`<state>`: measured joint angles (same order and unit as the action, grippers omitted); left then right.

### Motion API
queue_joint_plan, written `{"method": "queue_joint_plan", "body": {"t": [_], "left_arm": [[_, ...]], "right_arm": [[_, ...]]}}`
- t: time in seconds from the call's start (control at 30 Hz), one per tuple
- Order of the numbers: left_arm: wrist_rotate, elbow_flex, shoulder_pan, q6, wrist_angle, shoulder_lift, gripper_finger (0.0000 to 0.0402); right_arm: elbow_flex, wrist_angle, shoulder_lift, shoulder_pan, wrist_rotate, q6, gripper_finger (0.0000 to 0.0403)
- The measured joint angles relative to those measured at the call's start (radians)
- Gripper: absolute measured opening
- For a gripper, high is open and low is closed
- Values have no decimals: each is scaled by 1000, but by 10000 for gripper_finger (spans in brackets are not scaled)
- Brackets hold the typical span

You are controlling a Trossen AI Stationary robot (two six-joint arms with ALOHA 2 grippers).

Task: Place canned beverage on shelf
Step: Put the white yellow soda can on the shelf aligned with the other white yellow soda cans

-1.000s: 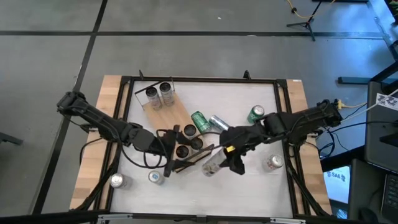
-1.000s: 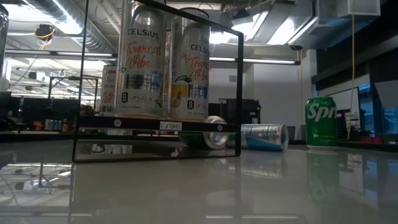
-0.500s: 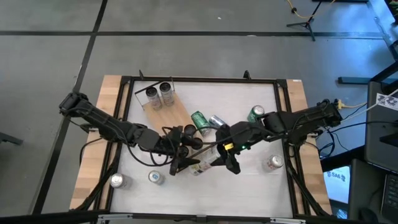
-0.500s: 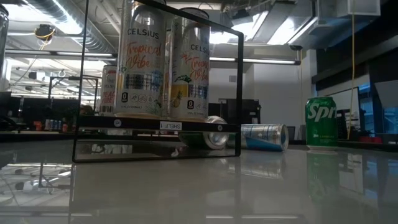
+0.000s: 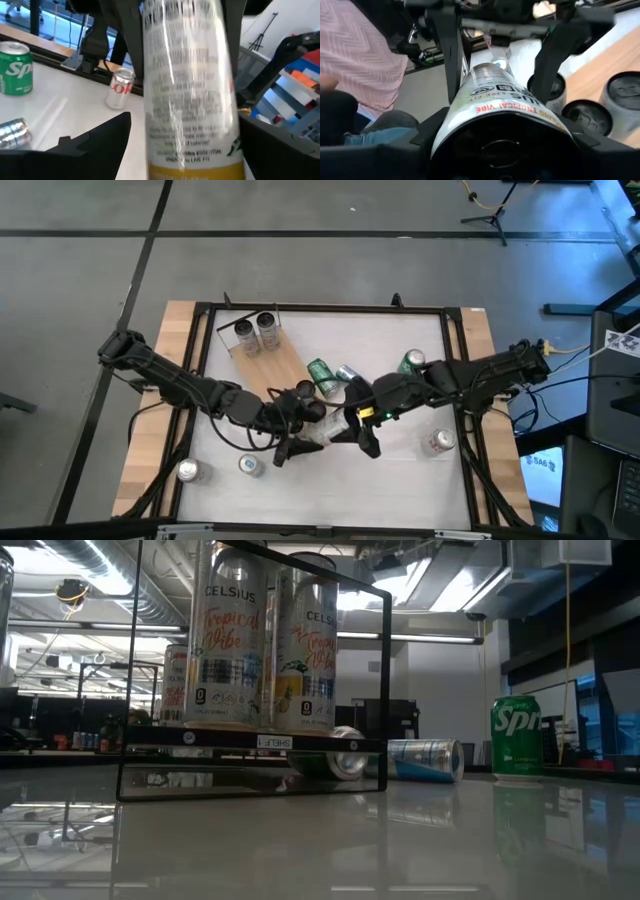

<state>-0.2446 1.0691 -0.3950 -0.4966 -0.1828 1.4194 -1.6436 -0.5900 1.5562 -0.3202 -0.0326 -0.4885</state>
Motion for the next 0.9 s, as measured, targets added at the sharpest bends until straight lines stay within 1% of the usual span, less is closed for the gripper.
{"method": "queue_joint_plan", "body": {"t": [0.17, 0.47, 0.6, 0.77, 0.9], "left_arm": [[0, 0, 5, 1, 3, 2, 338], [0, 0, 13, 16, 2, 1, 333], [3, 0, 13, 17, 3, 1, 313], [7, 0, 13, 16, 5, 1, 269], [35, 0, 17, 8, 10, 1, 241]], "right_arm": [[0, 16, 0, 1, 49, -1, 255], [0, 24, 7, 0, 49, 0, 255], [0, 23, 20, 0, 48, 0, 255], [0, 21, 27, 0, 39, 1, 255], [0, 21, 31, 0, 40, -4, 255]]}}
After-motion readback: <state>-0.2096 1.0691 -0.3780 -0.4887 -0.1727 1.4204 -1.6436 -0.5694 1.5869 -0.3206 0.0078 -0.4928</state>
